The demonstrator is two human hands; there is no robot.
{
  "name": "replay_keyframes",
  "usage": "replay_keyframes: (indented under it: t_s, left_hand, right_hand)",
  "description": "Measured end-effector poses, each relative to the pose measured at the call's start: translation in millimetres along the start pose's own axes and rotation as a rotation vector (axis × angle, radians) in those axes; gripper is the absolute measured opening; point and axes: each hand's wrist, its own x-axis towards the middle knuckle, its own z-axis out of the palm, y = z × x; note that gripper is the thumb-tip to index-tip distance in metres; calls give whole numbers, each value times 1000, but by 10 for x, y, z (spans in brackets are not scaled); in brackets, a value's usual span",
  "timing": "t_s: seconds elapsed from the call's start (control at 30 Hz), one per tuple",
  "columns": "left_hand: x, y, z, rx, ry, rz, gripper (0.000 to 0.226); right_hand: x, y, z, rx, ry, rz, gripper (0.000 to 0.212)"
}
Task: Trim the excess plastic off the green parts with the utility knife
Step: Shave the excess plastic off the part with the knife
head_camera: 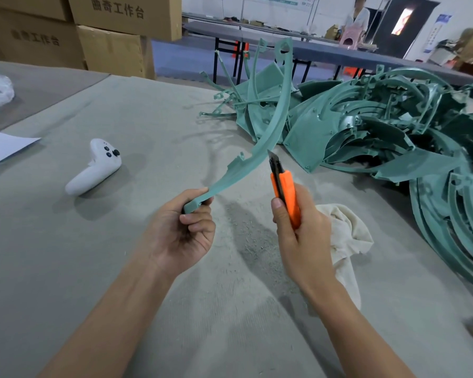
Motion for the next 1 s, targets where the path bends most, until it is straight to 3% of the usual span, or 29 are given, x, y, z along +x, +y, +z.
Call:
replay_keyframes:
  t_s: [0.1, 0.2, 0.37, 0.67, 1.0]
  left_hand:
    - [-5, -36, 2, -39, -21, -12, 31]
    - [2, -59, 21, -29, 25, 13, 16]
    - [-1, -73, 51, -28, 57, 50, 9]
    - [23, -25, 41, -77, 69, 92, 9]
    - [2, -47, 63, 20, 63, 45, 9]
  right_hand:
    - [-33, 6, 42, -60, 34, -13, 8]
    - [-34, 28, 66, -122, 79, -19, 25]
    - [-66, -33, 92, -249, 86, -143, 35]
    - [-166, -103, 155, -87, -113, -199, 36]
    - [81, 111, -44, -121, -2, -106, 30]
